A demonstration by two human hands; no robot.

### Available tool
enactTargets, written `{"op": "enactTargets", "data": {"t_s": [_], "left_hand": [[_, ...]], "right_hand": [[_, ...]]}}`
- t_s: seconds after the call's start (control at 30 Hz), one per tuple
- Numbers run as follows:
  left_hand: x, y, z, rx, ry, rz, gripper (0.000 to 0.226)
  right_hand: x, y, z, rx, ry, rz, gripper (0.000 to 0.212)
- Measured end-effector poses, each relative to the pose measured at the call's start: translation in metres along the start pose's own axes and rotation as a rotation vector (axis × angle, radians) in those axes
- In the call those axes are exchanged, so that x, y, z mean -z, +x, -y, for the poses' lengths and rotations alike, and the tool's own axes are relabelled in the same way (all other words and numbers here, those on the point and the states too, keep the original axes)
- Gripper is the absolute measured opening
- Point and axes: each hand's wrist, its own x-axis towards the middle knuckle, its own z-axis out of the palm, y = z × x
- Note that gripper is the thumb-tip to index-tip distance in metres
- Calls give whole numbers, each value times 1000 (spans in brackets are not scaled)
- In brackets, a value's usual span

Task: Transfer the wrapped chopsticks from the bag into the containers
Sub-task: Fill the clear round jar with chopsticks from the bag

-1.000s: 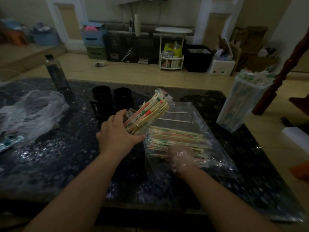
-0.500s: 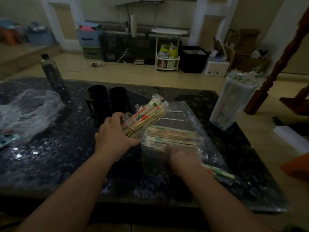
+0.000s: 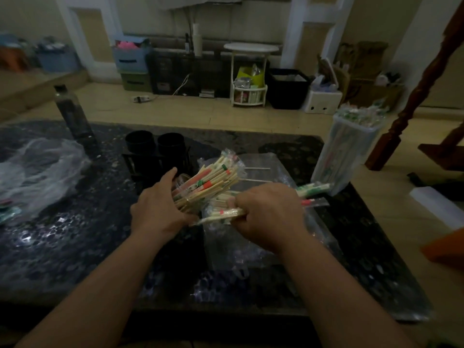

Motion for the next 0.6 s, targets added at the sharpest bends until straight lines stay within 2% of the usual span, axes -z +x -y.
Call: {"op": "enactTargets", "data": {"t_s": [0.07, 0.1, 0.17, 0.23, 0.4, 0.6], "left_hand": [[-3, 1, 0, -14, 21, 3, 114], [-4, 2, 0, -21, 30, 5, 112], [-5, 3, 0, -49, 46, 5, 109], [-6, 5, 2, -75, 68, 11, 108], [-7, 10, 7, -144, 125, 16, 106], [-7, 13, 8, -164, 128, 21, 105]], "right_hand": [[-13, -1, -5, 30, 54, -332, 33], [-18, 0, -8, 36, 75, -445, 34], [-24, 2, -13, 17, 61, -558, 34], [-26, 3, -16, -9, 81, -598, 35], [-33, 8, -19, -39, 216, -575, 37], [-30, 21, -14, -387, 802, -776, 25]]}}
